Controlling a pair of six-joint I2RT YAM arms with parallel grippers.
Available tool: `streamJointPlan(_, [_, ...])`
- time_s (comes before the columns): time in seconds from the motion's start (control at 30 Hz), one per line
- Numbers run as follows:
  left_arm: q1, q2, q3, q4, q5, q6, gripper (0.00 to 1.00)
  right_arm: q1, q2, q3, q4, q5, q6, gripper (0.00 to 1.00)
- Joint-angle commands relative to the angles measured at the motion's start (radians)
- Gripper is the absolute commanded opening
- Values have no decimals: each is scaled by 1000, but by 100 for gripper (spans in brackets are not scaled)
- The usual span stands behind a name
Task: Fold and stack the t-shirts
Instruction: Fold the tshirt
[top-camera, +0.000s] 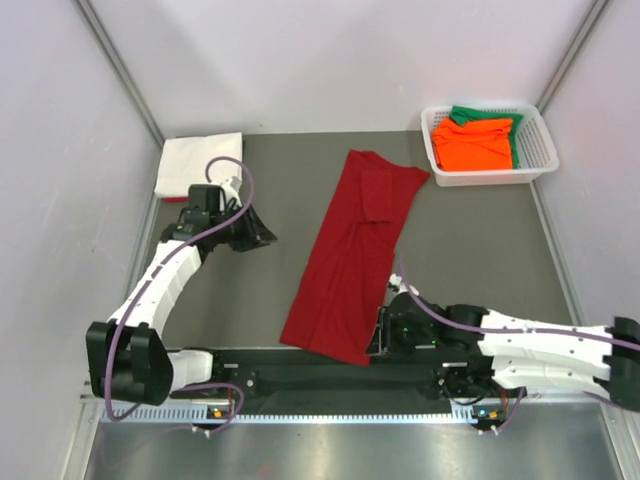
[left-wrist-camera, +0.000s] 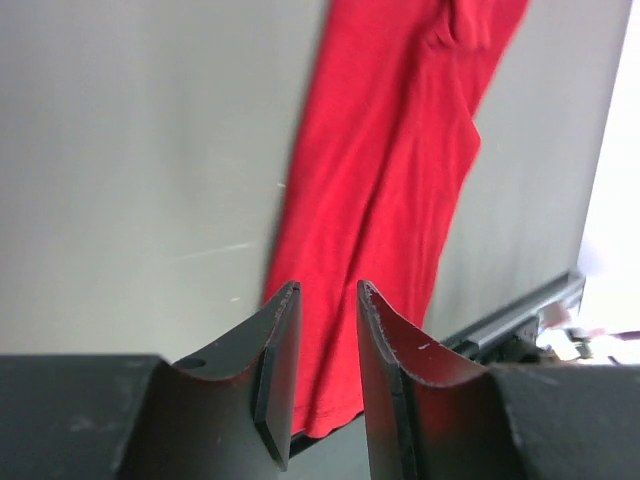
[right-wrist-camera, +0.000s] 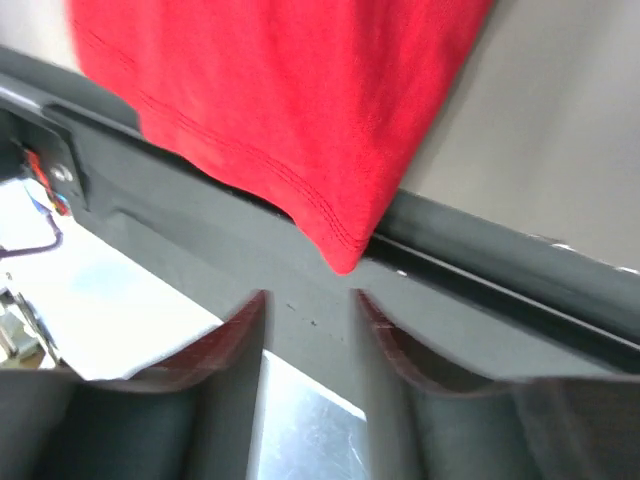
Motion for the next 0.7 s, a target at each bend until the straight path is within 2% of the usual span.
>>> streamJointPlan(0.0, [-63,23,-17,137,11,-58,34,-79,-110,78,-139,114,-112,44])
streamJointPlan(0.03, [-74,29,-17,147,-3,-65,34,-128,-115,89,-155,122,-178,49])
streamJointPlan(0.07, [-82,34,-22,164,-9,-75,34,-248,-112,99,-173,119,-215,54])
streamJointPlan(0.1, [-101,41,-25,173,-13,-94,34,-312,-92,125,-173,120,-247,61])
streamJointPlan(0.17, [-121,46,-34,193,-26,-111,34,-492,-57,155,-125,111,-348,65])
streamJointPlan(0.27, [-169,67,-31,227,-58,-131,34,-672,117,243,-30,119,-450,73])
streamJointPlan(0.37, [-192,89,-19,229,-74,-136,33,-775,268,378,35,154,-496,76])
streamJointPlan(0.4, [-203,96,-19,232,-83,-138,33,-785,373,456,76,174,-505,77])
streamJointPlan(0.47, [-212,98,-28,236,-88,-139,33,-806,479,546,98,221,-536,78])
streamJointPlan(0.5, [-215,97,-35,239,-91,-144,33,-808,568,629,107,235,-543,77])
streamJointPlan(0.57, [-218,87,-55,253,-92,-150,33,-815,676,696,144,295,-542,74])
streamJointPlan(0.67, [-220,74,-84,275,-86,-171,33,-825,759,799,175,359,-514,63])
